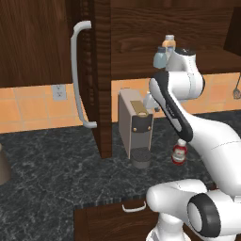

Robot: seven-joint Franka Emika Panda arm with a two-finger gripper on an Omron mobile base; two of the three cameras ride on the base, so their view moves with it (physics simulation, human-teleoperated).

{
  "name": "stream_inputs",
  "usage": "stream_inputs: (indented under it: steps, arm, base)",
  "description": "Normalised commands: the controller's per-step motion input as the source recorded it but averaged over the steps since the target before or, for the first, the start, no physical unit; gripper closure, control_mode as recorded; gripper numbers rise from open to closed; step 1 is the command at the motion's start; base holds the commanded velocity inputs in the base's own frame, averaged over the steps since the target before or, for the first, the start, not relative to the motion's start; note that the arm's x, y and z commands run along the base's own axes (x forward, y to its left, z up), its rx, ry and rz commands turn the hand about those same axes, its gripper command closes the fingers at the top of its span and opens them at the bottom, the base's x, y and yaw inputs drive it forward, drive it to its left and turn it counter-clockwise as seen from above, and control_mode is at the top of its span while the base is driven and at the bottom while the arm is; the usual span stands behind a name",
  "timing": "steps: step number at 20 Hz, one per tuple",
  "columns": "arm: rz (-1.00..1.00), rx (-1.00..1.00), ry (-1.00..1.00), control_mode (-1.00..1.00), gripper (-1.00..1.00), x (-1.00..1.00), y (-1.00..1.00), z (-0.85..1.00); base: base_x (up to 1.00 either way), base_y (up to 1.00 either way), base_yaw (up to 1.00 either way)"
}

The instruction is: Put the shaker and condiment bottle from the counter next to their counterparts in the cabinet.

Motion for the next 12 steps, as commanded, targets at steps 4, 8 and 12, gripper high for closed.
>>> stream_inputs:
  steps: [4,8,12]
  arm:
    - [0.02,0.04,-0.04,-1.00,-1.00,-0.01,-0.23,0.00]
    - [0.06,0.07,-0.09,-1.00,-1.00,-0.02,-0.35,0.00]
    - [0.08,0.06,-0.12,-1.00,-1.00,-0.11,-0.32,0.00]
  base:
    - [0.00,0.00,0.00]
    - [0.00,0.00,0.00]
    - [0.00,0.00,0.00]
